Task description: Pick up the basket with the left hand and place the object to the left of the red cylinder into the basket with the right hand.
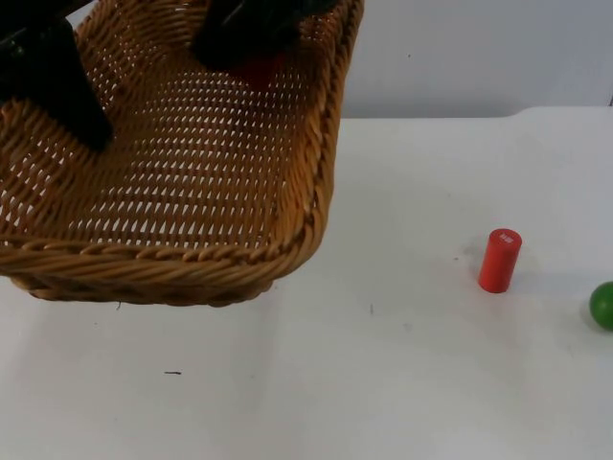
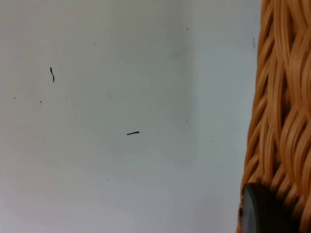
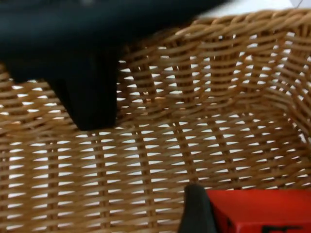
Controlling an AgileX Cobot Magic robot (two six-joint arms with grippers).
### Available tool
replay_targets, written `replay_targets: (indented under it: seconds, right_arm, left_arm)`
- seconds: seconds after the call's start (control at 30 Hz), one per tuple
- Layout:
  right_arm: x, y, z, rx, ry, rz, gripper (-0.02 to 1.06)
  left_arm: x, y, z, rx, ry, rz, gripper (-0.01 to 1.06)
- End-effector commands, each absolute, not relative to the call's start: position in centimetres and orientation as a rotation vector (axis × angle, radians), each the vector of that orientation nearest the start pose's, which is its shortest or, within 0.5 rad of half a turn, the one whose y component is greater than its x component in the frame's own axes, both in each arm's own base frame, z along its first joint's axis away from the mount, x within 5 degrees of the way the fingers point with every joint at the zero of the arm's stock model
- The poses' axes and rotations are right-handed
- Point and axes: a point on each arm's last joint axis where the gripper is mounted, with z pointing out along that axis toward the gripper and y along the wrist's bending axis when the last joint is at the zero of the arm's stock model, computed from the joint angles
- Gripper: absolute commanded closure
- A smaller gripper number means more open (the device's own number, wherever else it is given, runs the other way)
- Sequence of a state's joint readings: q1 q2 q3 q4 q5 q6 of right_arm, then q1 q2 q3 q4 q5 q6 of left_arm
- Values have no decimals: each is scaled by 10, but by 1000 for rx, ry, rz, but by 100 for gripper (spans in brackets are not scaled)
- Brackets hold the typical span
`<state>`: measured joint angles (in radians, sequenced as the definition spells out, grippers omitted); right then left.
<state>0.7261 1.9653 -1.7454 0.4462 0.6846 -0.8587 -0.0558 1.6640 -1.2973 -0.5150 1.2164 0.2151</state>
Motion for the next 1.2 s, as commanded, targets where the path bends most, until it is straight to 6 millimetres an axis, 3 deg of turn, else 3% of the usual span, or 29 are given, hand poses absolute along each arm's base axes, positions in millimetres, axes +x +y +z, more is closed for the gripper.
replay_targets:
  seconds: [0.0,0.2,0.4,0.57,0.7,0.9,1.17]
  right_arm:
    - [326,327,297,-1423,1831,468,105]
    - [327,328,295,-1420,1835,473,96]
    - [327,328,295,-1424,1835,469,52]
    - [328,328,295,-1396,1853,476,37]
    - [327,327,296,-1397,1850,474,30]
    - [324,325,306,-1394,1835,476,30]
    - [308,310,344,-1383,1790,486,30]
  left_arm:
    - [317,-62,276,143,2925,-762,105]
    - [317,-62,276,144,2926,-759,105]
    - [317,-62,276,145,2927,-758,105]
    - [317,-62,276,150,2925,-758,105]
    - [317,-62,276,150,2925,-758,105]
    - [317,-62,276,150,2926,-756,105]
    - [317,-62,276,163,2923,-755,105]
